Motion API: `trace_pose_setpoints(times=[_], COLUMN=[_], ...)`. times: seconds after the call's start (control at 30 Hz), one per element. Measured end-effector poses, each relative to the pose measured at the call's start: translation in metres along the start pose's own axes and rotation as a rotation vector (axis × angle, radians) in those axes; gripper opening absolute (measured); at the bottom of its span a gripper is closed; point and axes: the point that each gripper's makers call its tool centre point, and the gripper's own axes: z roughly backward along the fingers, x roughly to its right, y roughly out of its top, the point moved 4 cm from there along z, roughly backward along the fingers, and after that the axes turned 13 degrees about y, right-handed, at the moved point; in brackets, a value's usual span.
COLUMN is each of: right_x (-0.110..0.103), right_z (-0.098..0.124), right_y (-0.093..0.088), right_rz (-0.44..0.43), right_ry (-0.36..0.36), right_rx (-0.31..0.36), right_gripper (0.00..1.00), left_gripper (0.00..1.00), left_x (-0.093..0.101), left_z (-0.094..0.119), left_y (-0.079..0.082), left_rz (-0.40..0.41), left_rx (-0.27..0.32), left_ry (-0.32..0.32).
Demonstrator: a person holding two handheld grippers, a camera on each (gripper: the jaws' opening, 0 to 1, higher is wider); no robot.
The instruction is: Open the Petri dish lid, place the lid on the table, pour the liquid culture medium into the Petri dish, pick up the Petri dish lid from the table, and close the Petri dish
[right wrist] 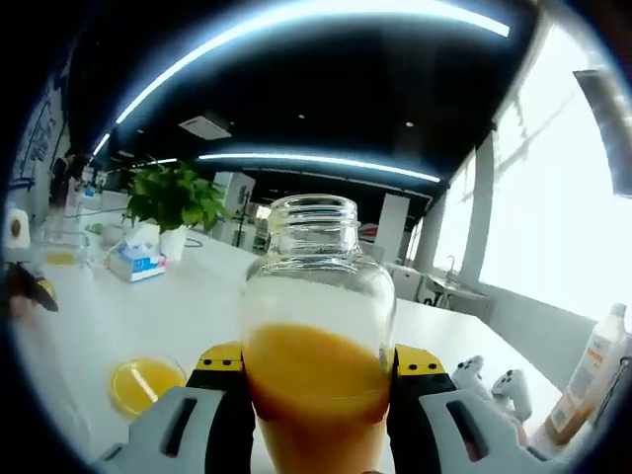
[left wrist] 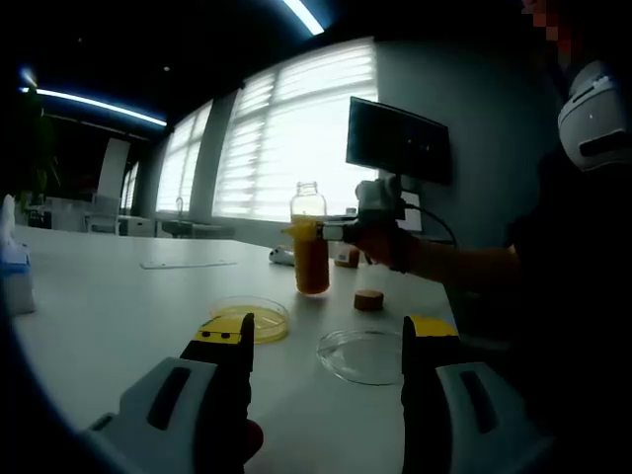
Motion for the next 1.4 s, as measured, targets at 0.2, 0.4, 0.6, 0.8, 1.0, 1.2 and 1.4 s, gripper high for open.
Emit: trace_pose_setpoints(times=[0.2, 0.4, 0.6, 0.8, 1.0, 1.2, 1.4], right_x=[0.006, 0.014, 0.019, 0.022, 0.021, 0.018, 0.015], right_z=[0.006, 0.010, 0.010, 0.018, 0.023, 0.025, 0.027], right_y=[-0.004, -0.006, -0.010, -0.013, -0.015, -0.015, -0.014], right_rz=[-0.067, -0.088, -0.141, -0.196, -0.227, -0.234, -0.237], right_ry=[-0.012, -0.028, -0.040, -0.050, -0.056, -0.062, -0.067], right_rx=[0.014, 0.019, 0.030, 0.043, 0.057, 0.070, 0.072], right_gripper=[0.49, 0.49, 0.49, 0.49, 0.49, 0.49, 0.50], left_gripper=[0.51, 0.51, 0.51, 0.51, 0.51, 0.51, 0.51], left_x=[-0.002, -0.003, -0.003, -0.003, -0.003, -0.003, -0.003], left_z=[-0.001, -0.001, -0.001, -0.001, -0.001, 0.000, 0.000], left_y=[-0.001, -0.001, -0.001, -0.002, -0.001, -0.001, 0.000], left_rz=[0.001, 0.002, 0.001, 0.001, 0.000, -0.002, -0.001], left_rx=[-0.004, -0.005, -0.006, -0.007, -0.005, -0.004, 0.001], left_ry=[0.001, 0.003, 0.004, 0.003, 0.005, 0.006, 0.007])
